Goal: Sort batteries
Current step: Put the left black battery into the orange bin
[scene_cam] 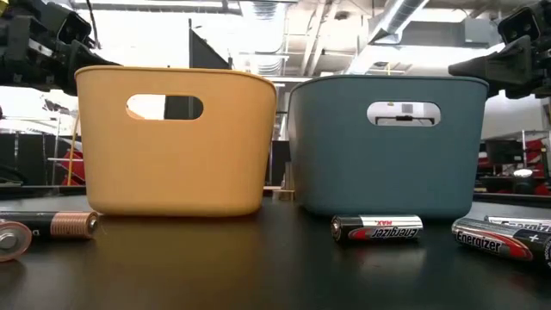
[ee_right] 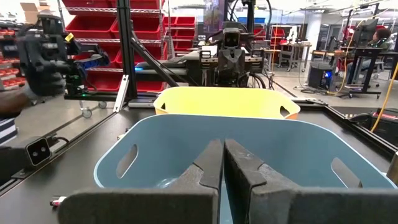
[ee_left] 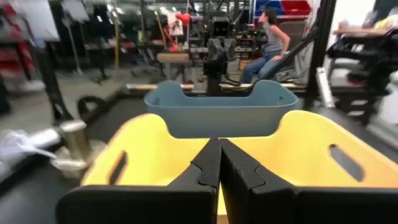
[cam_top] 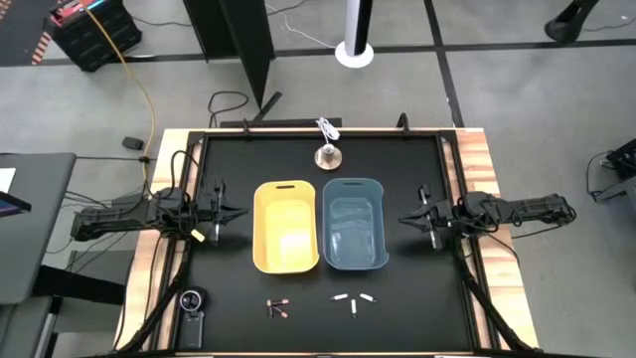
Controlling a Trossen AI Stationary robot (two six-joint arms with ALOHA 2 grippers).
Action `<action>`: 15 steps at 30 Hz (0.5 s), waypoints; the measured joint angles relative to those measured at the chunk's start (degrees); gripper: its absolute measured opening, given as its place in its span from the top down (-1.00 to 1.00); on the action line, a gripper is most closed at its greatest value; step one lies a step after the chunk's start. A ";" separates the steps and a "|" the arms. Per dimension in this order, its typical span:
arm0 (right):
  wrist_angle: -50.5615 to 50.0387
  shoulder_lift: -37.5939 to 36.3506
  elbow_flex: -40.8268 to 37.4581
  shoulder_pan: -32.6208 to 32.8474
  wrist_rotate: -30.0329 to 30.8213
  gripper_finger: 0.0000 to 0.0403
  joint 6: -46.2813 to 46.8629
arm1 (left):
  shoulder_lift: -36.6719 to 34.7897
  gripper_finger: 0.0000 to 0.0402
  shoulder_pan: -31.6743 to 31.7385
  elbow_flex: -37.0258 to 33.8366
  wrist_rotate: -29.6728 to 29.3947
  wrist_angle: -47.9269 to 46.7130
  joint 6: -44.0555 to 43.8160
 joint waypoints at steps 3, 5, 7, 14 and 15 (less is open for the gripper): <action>0.00 0.00 -0.01 0.00 -0.01 0.83 0.00 | -0.25 1.00 -0.19 0.06 -0.04 8.69 -8.67; 0.00 0.00 0.01 0.00 0.01 0.83 0.00 | -0.27 1.00 -0.21 0.21 -0.04 14.43 -15.13; 0.00 0.00 -0.01 0.02 0.00 0.83 -0.02 | -0.22 1.00 -0.21 0.19 -0.02 17.86 -20.60; 0.00 0.00 -0.01 0.02 -0.02 0.83 -0.02 | 2.80 0.98 -0.71 3.32 9.78 23.41 -26.10; 0.00 0.00 -0.01 0.02 -0.02 0.83 -0.02 | 3.78 0.96 -1.26 4.20 10.74 23.48 -26.27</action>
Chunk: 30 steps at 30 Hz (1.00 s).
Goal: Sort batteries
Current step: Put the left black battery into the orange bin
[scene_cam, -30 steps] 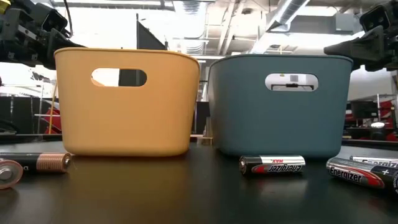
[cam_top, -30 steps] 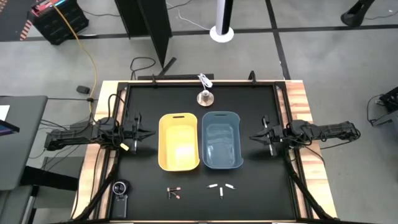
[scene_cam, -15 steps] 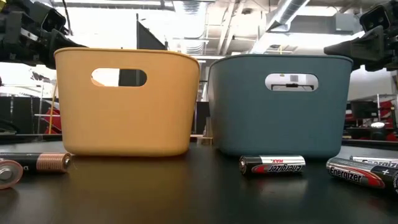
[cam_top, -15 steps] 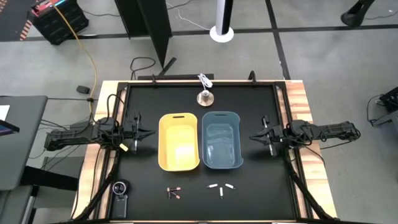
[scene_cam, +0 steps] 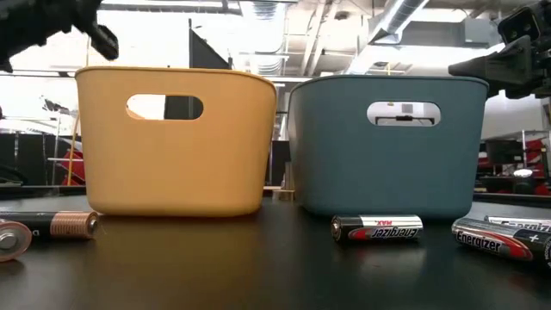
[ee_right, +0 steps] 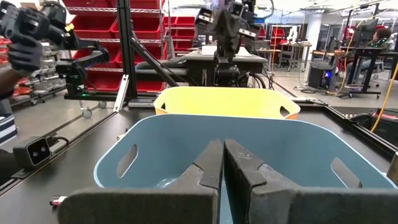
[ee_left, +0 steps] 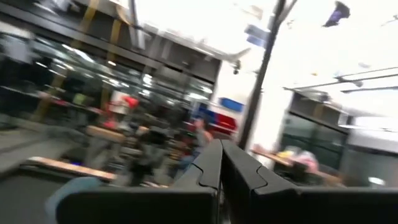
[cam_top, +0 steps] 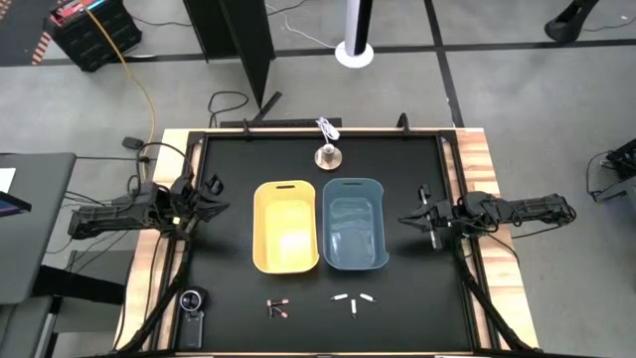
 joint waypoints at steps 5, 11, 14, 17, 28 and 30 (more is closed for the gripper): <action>0.00 0.00 0.00 0.00 0.01 0.83 -0.04 | 8.08 0.80 -5.61 6.74 1.58 -0.01 6.24; 5.56 0.04 0.02 -0.02 0.04 0.83 -2.58 | 23.23 0.52 -15.11 18.36 -1.86 -8.67 17.41; 15.86 0.04 0.02 -0.08 0.06 0.83 1.60 | 31.47 0.41 -20.25 24.71 -6.74 -17.21 20.81; 24.39 -0.02 1.24 -0.09 0.07 0.83 4.21 | 39.28 0.35 -25.47 30.01 -12.37 -24.04 22.26; 29.24 3.06 9.07 2.17 0.04 0.83 4.74 | 60.81 0.35 -41.75 44.08 -29.29 -36.31 9.74; 29.26 4.72 10.11 2.69 0.02 0.83 3.77 | 63.78 0.35 -44.06 46.55 -31.43 -38.24 6.04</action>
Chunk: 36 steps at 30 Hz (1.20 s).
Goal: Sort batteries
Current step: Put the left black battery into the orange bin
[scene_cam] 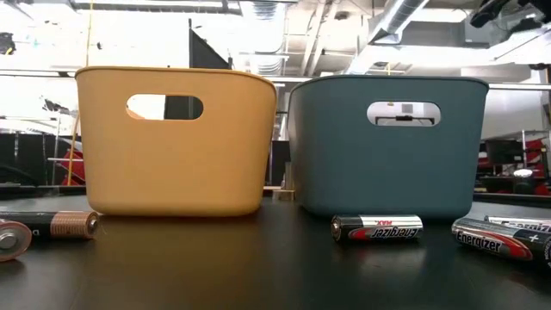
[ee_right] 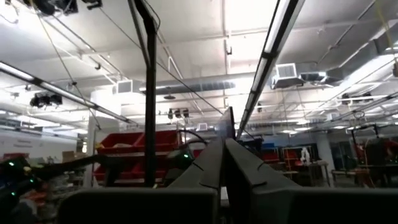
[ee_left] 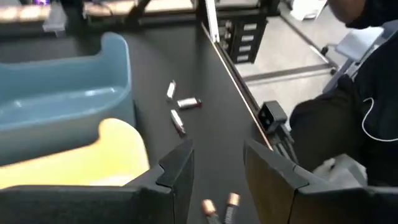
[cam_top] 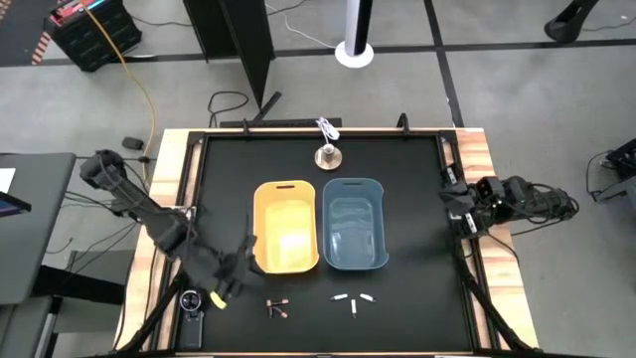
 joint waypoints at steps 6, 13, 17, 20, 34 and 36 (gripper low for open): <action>0.04 5.12 3.41 -0.27 0.00 0.83 -0.28 | 9.10 0.35 -4.65 5.73 -1.32 -3.20 -8.34; 0.10 10.48 6.38 -0.96 0.02 0.83 -0.36 | 19.71 0.35 -5.84 10.63 0.79 -9.30 -18.71; -0.16 13.07 6.48 -0.96 0.02 0.83 -1.46 | 24.41 0.35 -5.84 12.98 3.58 -12.56 -22.61; 0.19 15.18 6.48 -0.96 0.02 0.83 -2.70 | 26.79 0.35 -5.84 14.52 4.52 -14.67 -25.33; -0.03 22.06 6.48 -1.02 0.02 0.83 -5.72 | 29.56 0.35 -8.54 16.12 7.20 -20.33 -39.51; -0.01 22.68 6.48 -1.29 0.03 0.83 -5.78 | 29.56 0.35 -8.95 16.12 7.22 -20.55 -40.41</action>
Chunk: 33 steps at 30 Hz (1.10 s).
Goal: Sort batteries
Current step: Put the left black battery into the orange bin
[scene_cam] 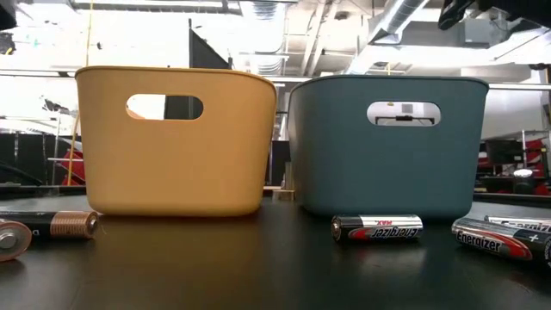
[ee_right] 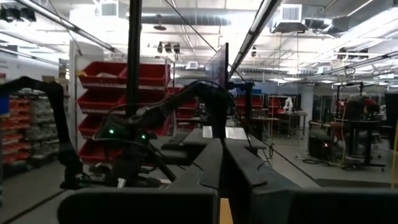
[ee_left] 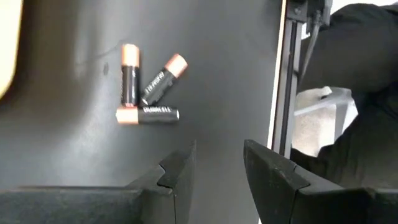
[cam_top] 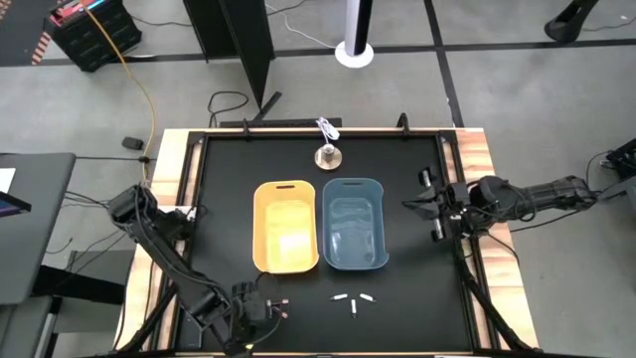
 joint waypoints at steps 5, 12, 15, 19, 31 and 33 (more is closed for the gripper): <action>-0.50 1.68 0.02 0.84 0.00 0.80 -0.47 | 0.25 0.35 -0.70 0.00 -1.27 -0.21 -0.81; -3.83 4.28 2.76 2.73 -0.01 0.70 -1.65 | 4.32 0.35 -0.98 -0.02 -0.48 0.02 -2.13; -6.86 6.41 5.01 4.56 -0.03 0.67 -2.17 | 5.68 0.35 -1.02 -0.04 -0.44 1.30 -3.02; -12.25 11.06 8.52 8.37 0.15 0.64 -3.18 | 7.82 0.35 -1.31 -0.04 -0.42 2.69 -3.39; -14.63 22.23 17.29 17.94 8.69 0.49 -8.99 | 10.32 0.35 -1.59 0.07 -2.40 2.02 -4.44; -14.79 22.92 17.53 18.51 8.96 0.49 -9.57 | 10.32 0.35 -1.62 0.06 -2.69 0.76 -4.86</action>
